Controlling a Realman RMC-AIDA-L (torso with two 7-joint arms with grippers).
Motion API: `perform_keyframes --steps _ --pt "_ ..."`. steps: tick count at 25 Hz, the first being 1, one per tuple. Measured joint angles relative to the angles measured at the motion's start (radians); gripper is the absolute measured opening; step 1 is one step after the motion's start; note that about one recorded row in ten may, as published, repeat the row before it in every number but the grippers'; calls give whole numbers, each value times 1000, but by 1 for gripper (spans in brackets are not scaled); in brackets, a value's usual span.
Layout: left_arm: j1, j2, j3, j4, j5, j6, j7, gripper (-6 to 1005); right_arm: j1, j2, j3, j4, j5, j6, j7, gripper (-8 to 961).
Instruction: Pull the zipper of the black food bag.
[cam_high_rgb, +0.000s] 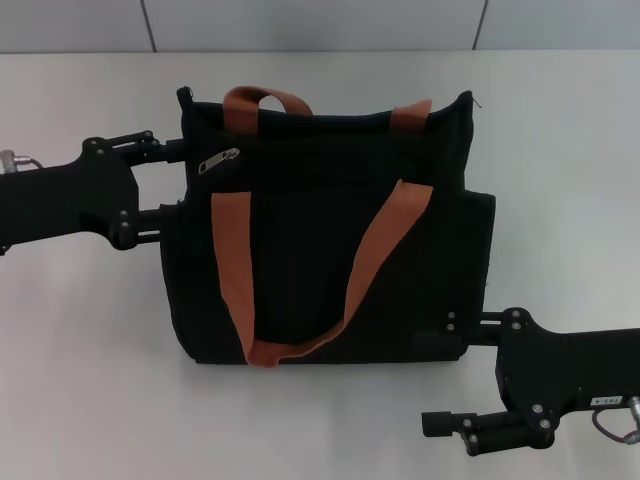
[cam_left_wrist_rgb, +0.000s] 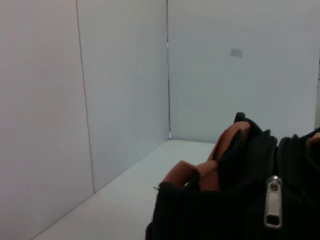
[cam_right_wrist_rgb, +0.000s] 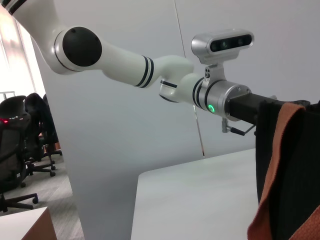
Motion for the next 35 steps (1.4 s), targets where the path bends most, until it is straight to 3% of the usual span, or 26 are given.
perform_keyframes --steps 2,14,25,30,35 --pt "-1 -5 0 0 0 -23 20 742 0 0 1 0 1 0 1 750" --pt "2 -3 0 4 -1 6 21 366 0 0 1 0 2 -1 3 747" --pt "3 -3 0 4 -1 11 22 118 0 0 1 0 2 -4 3 745" --pt "20 -5 -31 4 -10 50 42 23 1 1 1 0 15 -18 3 743" --pt "35 -25 -87 4 -13 88 104 23 2 1 1 1 96 -71 43 742"
